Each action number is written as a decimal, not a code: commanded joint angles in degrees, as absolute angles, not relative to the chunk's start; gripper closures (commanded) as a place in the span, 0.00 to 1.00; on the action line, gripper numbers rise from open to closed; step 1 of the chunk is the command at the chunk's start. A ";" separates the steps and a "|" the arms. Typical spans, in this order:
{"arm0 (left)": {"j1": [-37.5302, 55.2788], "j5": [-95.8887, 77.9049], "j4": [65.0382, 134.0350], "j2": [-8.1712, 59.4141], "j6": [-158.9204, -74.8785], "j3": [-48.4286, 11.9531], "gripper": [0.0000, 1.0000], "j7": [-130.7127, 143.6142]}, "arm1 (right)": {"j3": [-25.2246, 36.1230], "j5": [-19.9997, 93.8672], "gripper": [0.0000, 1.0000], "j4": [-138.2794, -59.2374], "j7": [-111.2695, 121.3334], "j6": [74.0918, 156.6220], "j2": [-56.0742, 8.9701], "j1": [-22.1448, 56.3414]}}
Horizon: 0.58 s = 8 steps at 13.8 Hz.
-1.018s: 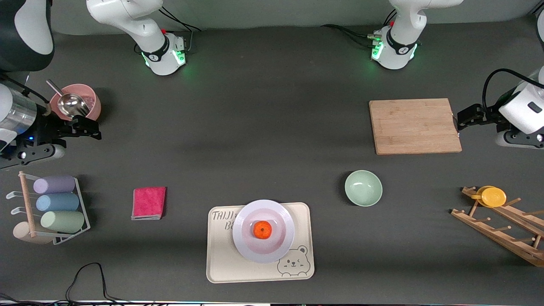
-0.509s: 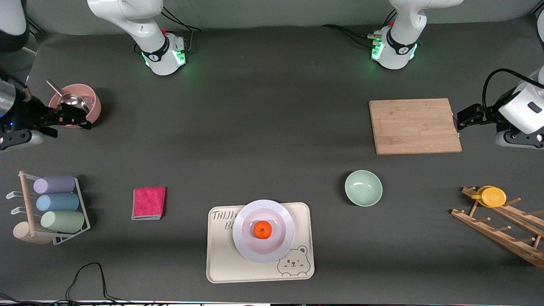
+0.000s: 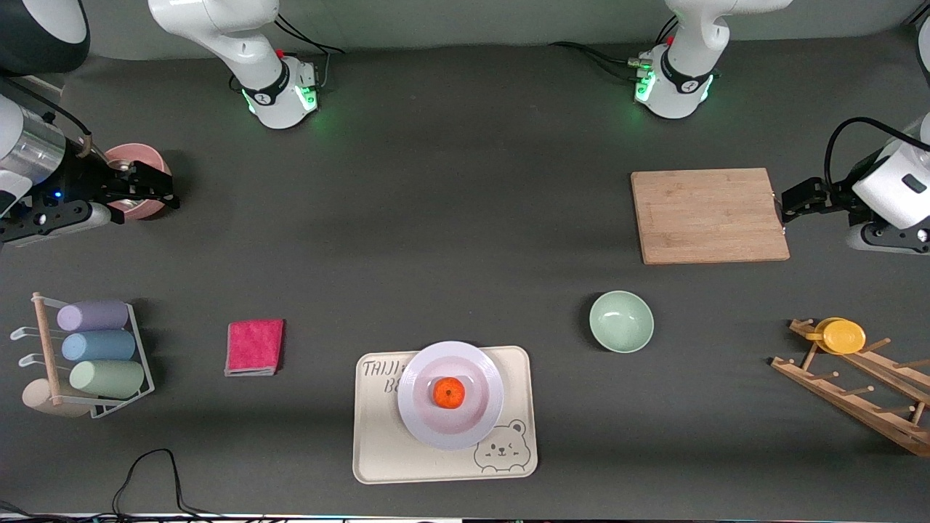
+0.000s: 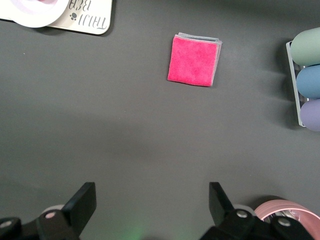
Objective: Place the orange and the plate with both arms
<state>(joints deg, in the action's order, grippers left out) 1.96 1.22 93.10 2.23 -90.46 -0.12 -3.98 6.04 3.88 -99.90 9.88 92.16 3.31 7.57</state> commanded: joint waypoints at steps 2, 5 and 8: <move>2.02 0.88 92.55 2.11 -89.47 -0.09 0.00 -3.61 | 9.23 4.48 0.00 -100.64 9.93 92.72 4.39 9.67; 2.11 0.97 92.46 2.11 -89.30 -0.09 0.00 -3.69 | 9.32 4.48 0.00 -100.20 9.93 92.64 4.39 9.58; 2.11 0.97 92.46 2.11 -89.21 -0.09 0.00 -3.69 | 9.40 4.75 0.00 -100.02 9.84 92.64 4.22 9.41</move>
<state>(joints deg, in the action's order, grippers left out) 1.96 1.15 93.09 2.23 -90.46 -0.11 -3.95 8.56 3.88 -99.73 9.91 92.19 3.38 8.68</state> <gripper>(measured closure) 0.000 0.000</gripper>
